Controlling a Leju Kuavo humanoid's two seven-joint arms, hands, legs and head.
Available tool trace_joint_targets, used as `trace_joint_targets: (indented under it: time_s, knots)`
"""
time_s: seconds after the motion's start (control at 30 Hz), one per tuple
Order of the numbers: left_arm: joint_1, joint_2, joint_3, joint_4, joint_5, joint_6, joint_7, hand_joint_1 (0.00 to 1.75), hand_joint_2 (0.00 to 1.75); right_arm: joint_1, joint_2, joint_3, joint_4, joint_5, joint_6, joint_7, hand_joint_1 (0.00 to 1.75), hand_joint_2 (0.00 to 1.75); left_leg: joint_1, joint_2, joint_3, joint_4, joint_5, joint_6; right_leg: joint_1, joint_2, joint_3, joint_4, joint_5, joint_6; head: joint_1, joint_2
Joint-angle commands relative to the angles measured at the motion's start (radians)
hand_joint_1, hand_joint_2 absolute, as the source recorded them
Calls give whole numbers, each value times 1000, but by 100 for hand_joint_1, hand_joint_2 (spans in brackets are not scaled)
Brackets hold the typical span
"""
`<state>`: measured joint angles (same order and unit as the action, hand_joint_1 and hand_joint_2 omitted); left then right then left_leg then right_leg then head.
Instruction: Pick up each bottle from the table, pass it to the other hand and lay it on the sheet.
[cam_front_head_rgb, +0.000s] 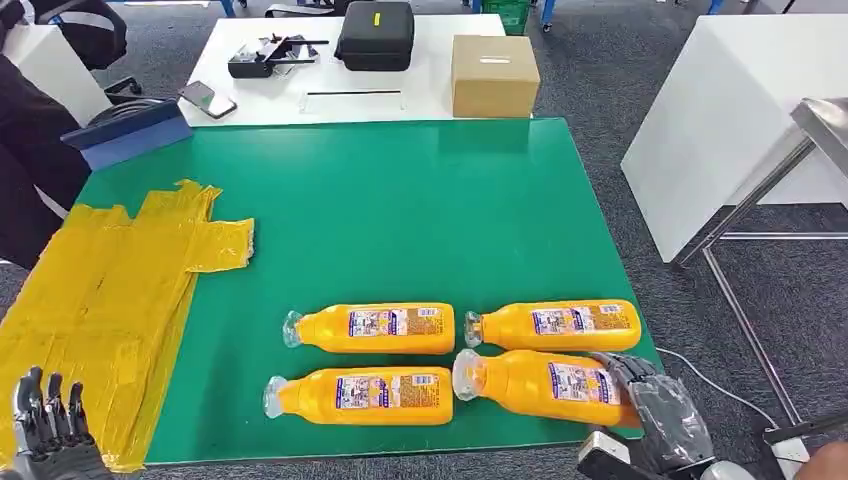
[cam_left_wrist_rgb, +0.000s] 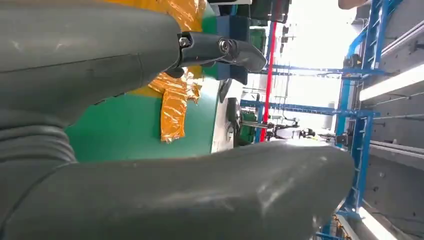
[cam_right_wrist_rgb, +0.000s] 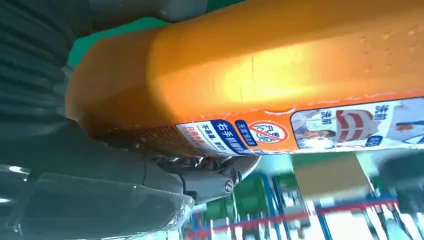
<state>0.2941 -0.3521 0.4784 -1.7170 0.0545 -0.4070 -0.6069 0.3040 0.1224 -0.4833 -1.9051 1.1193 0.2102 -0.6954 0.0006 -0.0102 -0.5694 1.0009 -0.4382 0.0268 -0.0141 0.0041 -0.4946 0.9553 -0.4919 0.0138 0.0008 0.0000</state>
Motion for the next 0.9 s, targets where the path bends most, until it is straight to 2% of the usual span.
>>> trace_joint_targets:
  time_s: [0.03,0.23,0.27,0.43,0.57,0.63,0.67,0.7,0.73,0.8,0.87,0.9]
  knots:
    - [-53,3,40,89,-23,-11,-18,0,0,-69,-35,51,-67,48,-22,-3,175,175,-1,3,0,0,1,-2,-1,2,-1,0,1,-1,0,0]
    - [-66,3,25,96,-30,-14,-16,0,0,-207,-66,140,25,127,-50,38,175,175,0,6,1,-1,1,-2,0,5,-1,0,2,-1,0,0]
    - [-67,3,24,97,-31,-12,-16,0,0,-213,-68,145,30,129,-51,43,175,175,-1,9,1,-1,1,-2,-1,8,-2,0,3,-1,0,0]
    - [-65,3,25,95,-30,-14,-16,0,0,-197,-73,146,22,125,-55,48,175,175,0,2,1,-1,1,-1,0,1,1,-1,1,-1,0,0]
    - [-65,3,25,95,-30,-14,-16,0,0,-197,-73,146,22,125,-55,48,175,175,0,2,1,-1,1,-1,0,1,1,-1,1,0,0,0]
    - [-75,3,18,94,-36,-27,-17,0,0,-263,-72,173,64,135,-69,48,175,175,0,2,1,-1,1,-1,0,1,0,-1,1,0,0,0]
    - [-98,3,3,94,-50,-44,-21,0,0,-390,-48,218,149,136,-101,50,175,175,0,4,1,-1,1,-2,0,3,0,0,2,-1,0,0]
    - [-118,3,-12,94,-59,-42,-15,0,175,-486,-30,267,223,145,-129,84,175,175,0,7,0,0,2,-1,-1,7,-3,1,3,0,0,0]
    - [-140,3,-26,96,-58,-35,3,0,175,-580,-16,328,305,147,-147,135,175,175,0,10,-1,0,2,-1,-1,9,-4,1,4,-1,0,0]
    - [-171,29,-80,110,-62,-35,2,0,175,-703,11,413,420,24,-164,165,175,175,0,18,-4,-1,3,-2,1,17,-6,3,7,-1,0,0]
    - [-201,61,-114,136,-48,-9,11,0,175,-782,2,504,527,-46,-195,208,175,175,0,16,-4,-1,5,-3,4,15,-9,4,10,-1,0,0]
    - [-214,77,-126,148,-44,-8,10,0,175,-816,-5,550,580,-67,-201,203,175,175,-1,19,-5,-2,9,-3,4,18,-12,4,13,-1,0,0]
